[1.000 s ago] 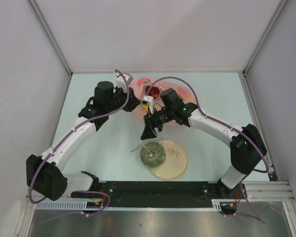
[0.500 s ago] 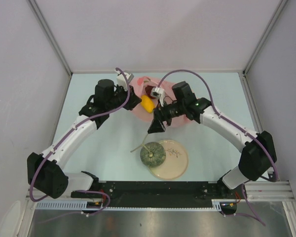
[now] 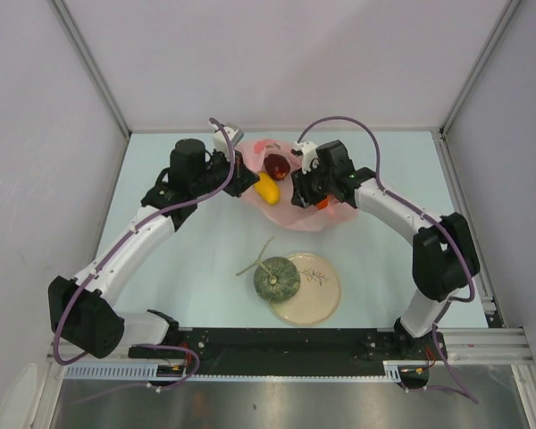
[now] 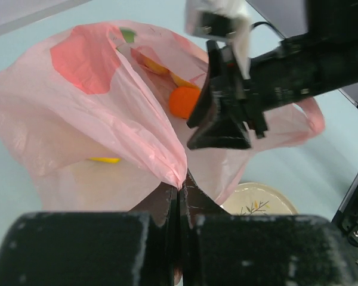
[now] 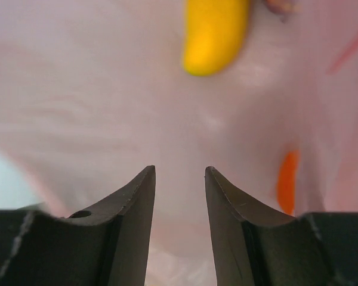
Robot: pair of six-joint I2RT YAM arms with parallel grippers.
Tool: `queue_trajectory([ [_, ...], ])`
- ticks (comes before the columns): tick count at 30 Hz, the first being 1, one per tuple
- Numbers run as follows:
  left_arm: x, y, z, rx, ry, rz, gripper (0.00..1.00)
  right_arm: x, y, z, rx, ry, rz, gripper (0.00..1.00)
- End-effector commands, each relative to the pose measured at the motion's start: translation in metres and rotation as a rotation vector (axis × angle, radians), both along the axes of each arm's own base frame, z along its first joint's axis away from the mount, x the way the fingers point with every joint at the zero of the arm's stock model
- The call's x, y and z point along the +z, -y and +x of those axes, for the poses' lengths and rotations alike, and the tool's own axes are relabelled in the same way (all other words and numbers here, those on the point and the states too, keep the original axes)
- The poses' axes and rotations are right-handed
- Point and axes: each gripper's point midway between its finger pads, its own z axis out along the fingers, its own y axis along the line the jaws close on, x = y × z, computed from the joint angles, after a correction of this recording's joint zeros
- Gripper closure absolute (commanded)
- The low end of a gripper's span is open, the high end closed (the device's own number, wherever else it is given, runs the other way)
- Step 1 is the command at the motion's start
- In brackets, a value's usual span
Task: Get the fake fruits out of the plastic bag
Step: Take out the fake fruit from the plastic bag.
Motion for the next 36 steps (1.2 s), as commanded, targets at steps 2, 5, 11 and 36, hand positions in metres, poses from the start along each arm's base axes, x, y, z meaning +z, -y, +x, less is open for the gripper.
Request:
queue_trajectory([
  [2,0.001,-0.002,-0.011,-0.057,0.053,0.018,1.0,-0.02,0.06,0.057,-0.322,0.134,-0.224,0.57],
  [5,-0.01,-0.004,-0.016,-0.078,0.061,0.056,1.0,-0.024,0.089,0.057,-0.338,0.121,-0.257,0.57],
  [11,-0.014,0.003,-0.019,-0.14,0.101,0.106,1.0,-0.018,0.097,0.029,-0.212,0.203,-0.296,0.51],
  [36,-0.015,0.031,-0.003,-0.197,0.08,0.138,0.96,-0.061,0.116,0.092,-0.129,0.383,-0.516,0.18],
])
